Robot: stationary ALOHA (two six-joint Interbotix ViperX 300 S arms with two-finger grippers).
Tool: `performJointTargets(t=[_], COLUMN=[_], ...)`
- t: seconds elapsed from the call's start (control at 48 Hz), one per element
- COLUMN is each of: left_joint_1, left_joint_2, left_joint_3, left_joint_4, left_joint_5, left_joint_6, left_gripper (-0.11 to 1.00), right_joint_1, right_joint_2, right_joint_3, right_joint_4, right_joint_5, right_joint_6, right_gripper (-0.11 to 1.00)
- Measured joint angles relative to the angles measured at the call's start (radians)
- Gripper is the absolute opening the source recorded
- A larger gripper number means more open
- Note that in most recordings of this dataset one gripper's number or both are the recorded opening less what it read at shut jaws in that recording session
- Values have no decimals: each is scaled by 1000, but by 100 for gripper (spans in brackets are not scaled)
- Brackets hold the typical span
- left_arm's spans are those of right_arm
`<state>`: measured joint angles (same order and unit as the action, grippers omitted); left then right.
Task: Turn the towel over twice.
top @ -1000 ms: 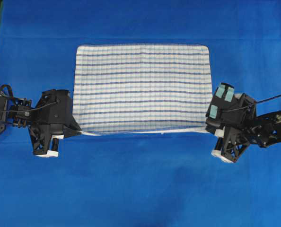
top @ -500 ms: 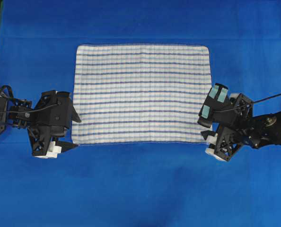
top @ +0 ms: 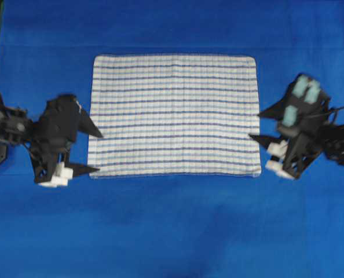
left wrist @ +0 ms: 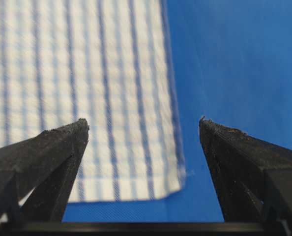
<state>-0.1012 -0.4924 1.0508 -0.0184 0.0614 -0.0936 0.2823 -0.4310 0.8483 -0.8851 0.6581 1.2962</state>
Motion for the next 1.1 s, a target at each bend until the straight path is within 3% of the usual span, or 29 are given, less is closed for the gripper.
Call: performJointTargets(t=[0.271, 0.646, 0.833, 1.104], left_joint_1=[67, 166, 216, 284], left_joint_2=[-186, -477, -607, -781], left_joint_3=[0, 28, 80, 221], left_joint_4=[0, 0, 2, 0], left_joint_5=[9, 95, 126, 126], left_joint_6=[28, 123, 135, 133], left_gripper=[85, 85, 85, 85], right_joint_1=[-3, -11, -11, -11], right_joint_2=[-221, -502, -641, -796], right_joint_3=[40, 61, 141, 304], right_joint_4=[-74, -83, -81, -69], right_joint_5=[9, 75, 106, 104], right_joint_6=[-100, -308, -325, -281], right_gripper=[60, 60, 57, 52])
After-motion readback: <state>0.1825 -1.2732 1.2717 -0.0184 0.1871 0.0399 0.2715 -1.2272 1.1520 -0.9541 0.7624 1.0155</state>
